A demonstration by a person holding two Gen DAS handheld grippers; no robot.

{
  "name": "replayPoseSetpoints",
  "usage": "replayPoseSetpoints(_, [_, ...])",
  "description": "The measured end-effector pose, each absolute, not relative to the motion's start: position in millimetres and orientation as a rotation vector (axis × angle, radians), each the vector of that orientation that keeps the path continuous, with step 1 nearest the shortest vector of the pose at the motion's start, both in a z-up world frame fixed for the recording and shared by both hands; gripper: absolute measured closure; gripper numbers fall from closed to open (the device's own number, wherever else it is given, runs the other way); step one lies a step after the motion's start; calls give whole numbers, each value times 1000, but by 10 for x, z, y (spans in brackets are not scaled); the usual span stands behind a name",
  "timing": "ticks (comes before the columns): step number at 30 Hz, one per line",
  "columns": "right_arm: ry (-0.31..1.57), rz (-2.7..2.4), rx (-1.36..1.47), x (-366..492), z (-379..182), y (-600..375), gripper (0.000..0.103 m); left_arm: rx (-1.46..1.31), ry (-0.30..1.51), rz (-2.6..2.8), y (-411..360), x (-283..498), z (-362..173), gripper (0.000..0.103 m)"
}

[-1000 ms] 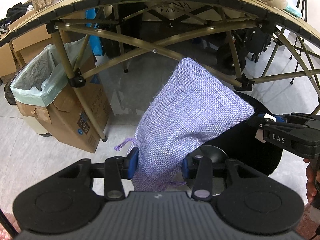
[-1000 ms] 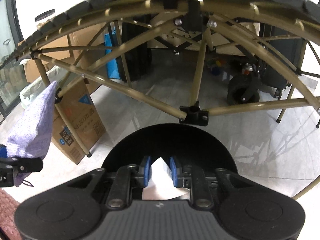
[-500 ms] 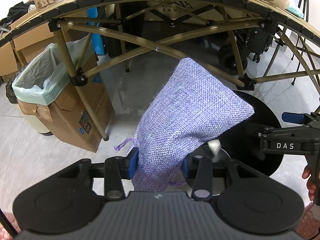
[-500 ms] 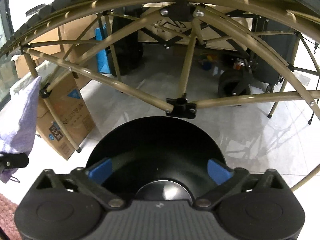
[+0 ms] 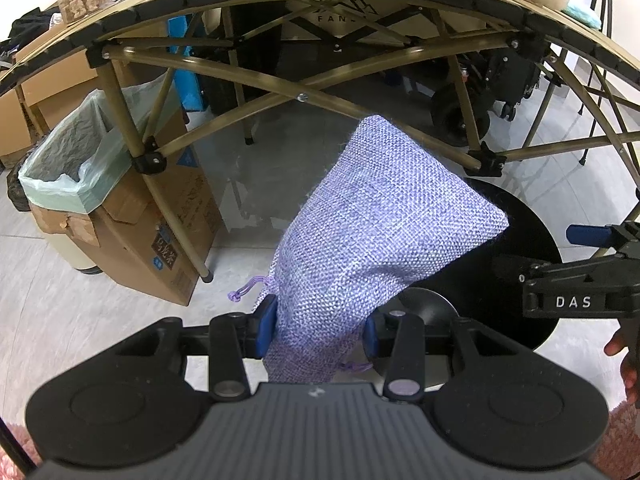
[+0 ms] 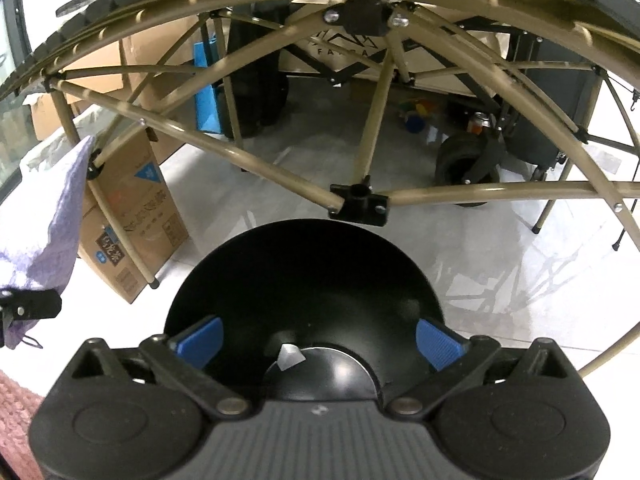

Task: Collect trash
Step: 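Open the right gripper to drop the white paper into the bin, then lower the purple bag into the bin and open the left gripper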

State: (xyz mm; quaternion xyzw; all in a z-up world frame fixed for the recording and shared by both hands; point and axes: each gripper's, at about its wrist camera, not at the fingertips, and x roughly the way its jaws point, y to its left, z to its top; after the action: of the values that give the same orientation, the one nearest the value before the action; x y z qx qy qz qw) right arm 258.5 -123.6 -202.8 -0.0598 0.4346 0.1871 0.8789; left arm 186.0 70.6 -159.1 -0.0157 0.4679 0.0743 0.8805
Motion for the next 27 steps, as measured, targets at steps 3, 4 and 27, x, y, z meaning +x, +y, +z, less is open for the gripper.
replayPoseSetpoints(3, [904, 366, -125, 2582, -1989, -1309, 0, -28, 978, 143, 655, 1877, -1596, 61])
replayPoseSetpoints(4, [903, 358, -122, 2582, -1980, -1337, 0, -26, 979, 139, 641, 1885, -1596, 61])
replayPoseSetpoints(27, [856, 99, 1, 2586, -1491, -2343, 0, 77, 980, -20, -184, 2294, -1679, 61])
